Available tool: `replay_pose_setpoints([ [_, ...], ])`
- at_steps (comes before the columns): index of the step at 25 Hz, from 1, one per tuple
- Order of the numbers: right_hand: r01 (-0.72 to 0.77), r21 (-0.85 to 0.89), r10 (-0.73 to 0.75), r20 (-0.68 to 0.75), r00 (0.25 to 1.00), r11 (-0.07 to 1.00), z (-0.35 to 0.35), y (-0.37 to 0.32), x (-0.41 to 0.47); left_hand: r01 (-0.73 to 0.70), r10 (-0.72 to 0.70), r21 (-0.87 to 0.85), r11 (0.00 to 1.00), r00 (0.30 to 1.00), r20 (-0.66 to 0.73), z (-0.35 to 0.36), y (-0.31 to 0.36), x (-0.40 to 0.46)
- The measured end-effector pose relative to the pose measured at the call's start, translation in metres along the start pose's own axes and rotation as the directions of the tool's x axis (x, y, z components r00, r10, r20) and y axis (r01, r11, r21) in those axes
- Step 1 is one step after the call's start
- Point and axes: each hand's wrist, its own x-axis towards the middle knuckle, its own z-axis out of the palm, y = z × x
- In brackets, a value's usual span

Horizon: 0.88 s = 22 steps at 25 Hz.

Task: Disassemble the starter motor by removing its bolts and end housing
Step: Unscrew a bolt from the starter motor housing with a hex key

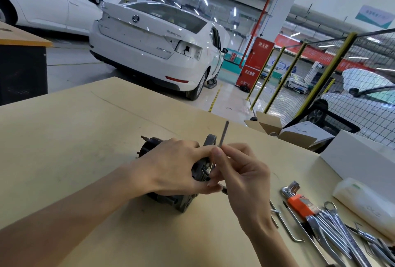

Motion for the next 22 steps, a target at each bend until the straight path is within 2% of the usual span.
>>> replay_pose_setpoints([
  [5, 0.026, -0.12, -0.025, 0.008, 1.0, 0.992, -0.01, 0.005, 0.006, 0.015, -0.015, 0.031, 0.999, 1.0, -0.001, 0.002, -0.002, 0.002],
  [11, 0.137, -0.256, -0.131, 0.04, 0.991, 0.957, -0.011, 0.001, 0.003, 0.009, 0.002, 0.115, 0.993, 0.996, -0.094, 0.004, 0.003, 0.017],
  [15, 0.109, -0.23, -0.11, 0.009, 0.994, 0.967, -0.009, 0.001, 0.003, 0.035, -0.027, 0.126, 0.991, 0.998, -0.063, 0.007, 0.004, 0.017],
  [22, 0.226, -0.327, -0.229, 0.031, 0.973, 0.918, -0.003, 0.003, 0.002, 0.043, -0.051, 0.11, 0.993, 0.996, 0.071, 0.011, 0.003, 0.016],
])
